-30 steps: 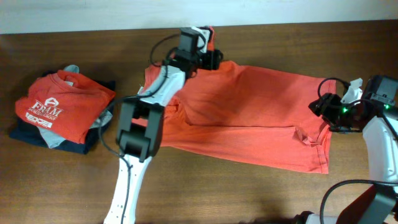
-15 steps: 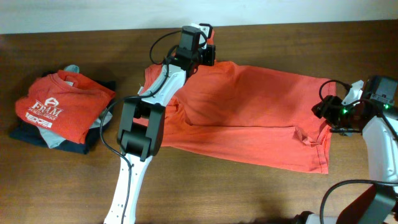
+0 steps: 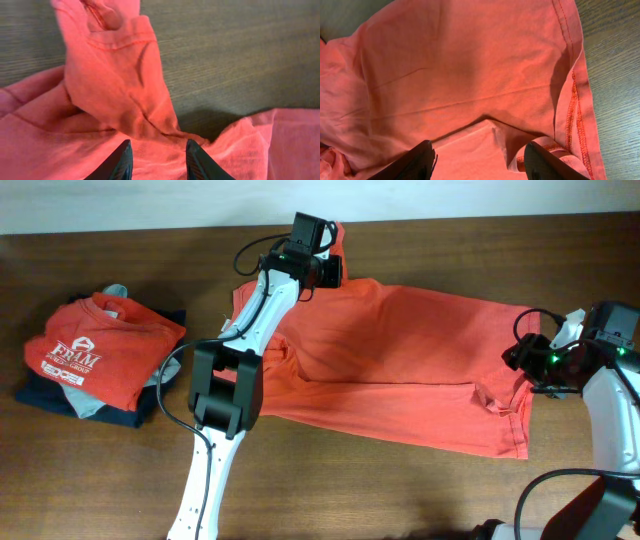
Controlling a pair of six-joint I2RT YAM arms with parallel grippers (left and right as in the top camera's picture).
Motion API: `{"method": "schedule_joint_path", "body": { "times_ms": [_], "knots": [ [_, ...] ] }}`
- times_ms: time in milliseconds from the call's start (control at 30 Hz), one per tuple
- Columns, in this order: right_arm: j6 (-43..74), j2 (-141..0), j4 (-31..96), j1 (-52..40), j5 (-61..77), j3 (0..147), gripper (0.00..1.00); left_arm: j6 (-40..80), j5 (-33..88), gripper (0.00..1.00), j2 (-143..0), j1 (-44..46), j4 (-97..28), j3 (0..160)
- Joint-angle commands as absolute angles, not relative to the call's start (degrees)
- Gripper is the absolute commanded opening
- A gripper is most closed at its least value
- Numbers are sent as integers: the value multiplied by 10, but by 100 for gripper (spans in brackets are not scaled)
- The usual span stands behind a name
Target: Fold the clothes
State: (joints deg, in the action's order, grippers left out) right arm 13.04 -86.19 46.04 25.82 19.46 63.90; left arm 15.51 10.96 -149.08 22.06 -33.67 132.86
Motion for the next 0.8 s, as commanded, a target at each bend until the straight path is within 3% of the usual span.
{"method": "schedule_joint_path", "body": {
  "times_ms": [0,233,400,633,767],
  "knots": [
    [124,-857,461,255,188,647,63,185,84,35,-1497,220,-333,1331],
    [124,-857,461,255,188,647,63,202,72,36,-1525,220,-335,1331],
    [124,-857,461,255,188,647,63,201,72,44,-1525,220,-315,1331],
    [124,-857,461,255,188,647,63,201,61,44,-1525,220,-267,1331],
    [124,-857,461,255,188,647,63,201,62,35,-1525,220,-259,1331]
  ]
}}
